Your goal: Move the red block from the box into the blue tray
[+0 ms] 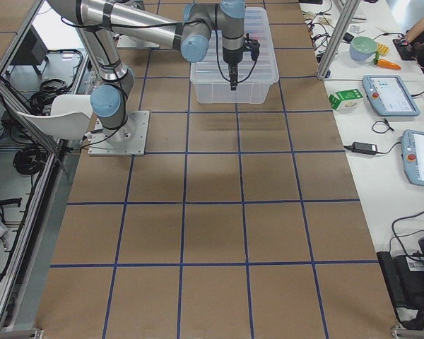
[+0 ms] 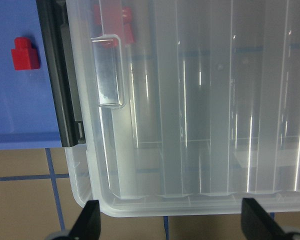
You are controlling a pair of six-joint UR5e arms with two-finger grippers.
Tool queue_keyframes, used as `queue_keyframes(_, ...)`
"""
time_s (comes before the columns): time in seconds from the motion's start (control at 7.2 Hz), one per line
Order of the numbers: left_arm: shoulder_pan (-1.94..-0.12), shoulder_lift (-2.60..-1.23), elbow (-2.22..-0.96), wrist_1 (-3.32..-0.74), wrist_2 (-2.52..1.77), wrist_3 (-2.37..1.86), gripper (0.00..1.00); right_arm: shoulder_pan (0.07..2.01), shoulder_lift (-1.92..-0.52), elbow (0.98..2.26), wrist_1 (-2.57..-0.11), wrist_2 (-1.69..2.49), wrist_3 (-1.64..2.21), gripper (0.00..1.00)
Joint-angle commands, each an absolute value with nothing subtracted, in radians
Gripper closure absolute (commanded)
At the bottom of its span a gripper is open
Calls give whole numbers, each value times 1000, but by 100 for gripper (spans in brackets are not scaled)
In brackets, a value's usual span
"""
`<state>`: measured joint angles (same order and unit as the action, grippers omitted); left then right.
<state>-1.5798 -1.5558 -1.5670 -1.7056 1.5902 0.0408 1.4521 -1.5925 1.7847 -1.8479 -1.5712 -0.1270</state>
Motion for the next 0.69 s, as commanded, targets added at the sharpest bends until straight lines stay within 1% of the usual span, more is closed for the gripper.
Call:
queue_keyframes(0.0, -1559, -1551, -1575, -1683, 1592, 80, 0, 1453, -1678, 1715, -1702, -1574, -121, 0)
queue_keyframes(0.28, -1560, -1551, -1574, -1681, 1589, 69, 0, 1453, -1692, 1634, -1574, -1595, -121, 0)
queue_keyframes(0.56, -1560, -1552, -1574, -1681, 1582, 75, 0, 1460, -1690, 1623, -1554, -1580, -109, 0)
